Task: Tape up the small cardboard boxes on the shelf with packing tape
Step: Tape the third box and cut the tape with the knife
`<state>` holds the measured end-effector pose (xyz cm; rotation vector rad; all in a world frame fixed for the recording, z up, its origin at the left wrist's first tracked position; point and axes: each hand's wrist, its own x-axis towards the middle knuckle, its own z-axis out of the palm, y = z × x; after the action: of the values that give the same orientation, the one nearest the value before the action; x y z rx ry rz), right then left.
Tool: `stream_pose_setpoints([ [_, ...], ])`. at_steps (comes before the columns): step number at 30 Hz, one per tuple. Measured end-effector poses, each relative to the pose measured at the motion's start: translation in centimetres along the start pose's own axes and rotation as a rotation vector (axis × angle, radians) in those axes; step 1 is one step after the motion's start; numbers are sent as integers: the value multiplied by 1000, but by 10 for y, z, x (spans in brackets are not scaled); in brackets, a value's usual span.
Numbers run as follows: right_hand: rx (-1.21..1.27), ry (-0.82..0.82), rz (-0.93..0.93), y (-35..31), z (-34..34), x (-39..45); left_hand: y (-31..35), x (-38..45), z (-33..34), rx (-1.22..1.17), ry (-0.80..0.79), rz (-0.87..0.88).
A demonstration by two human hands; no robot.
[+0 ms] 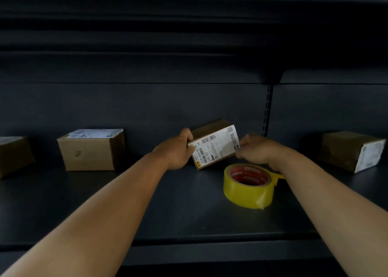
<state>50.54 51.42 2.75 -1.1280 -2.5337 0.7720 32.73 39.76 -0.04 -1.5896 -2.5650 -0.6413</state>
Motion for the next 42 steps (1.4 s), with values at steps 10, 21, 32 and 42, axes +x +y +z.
stream_pose_setpoints([
  [10,345,90,-41,-25,28,22,-15,7,7,-903,131,-291],
  [21,666,243,-86,-58,55,25,-43,-26,-24,-1246,208,-294],
  [32,946,141,-28,-74,70,-1,-54,-46,-25,-1312,345,-239],
  [42,1059,148,-89,-69,79,-2,-58,-50,-24,-1388,358,-239],
])
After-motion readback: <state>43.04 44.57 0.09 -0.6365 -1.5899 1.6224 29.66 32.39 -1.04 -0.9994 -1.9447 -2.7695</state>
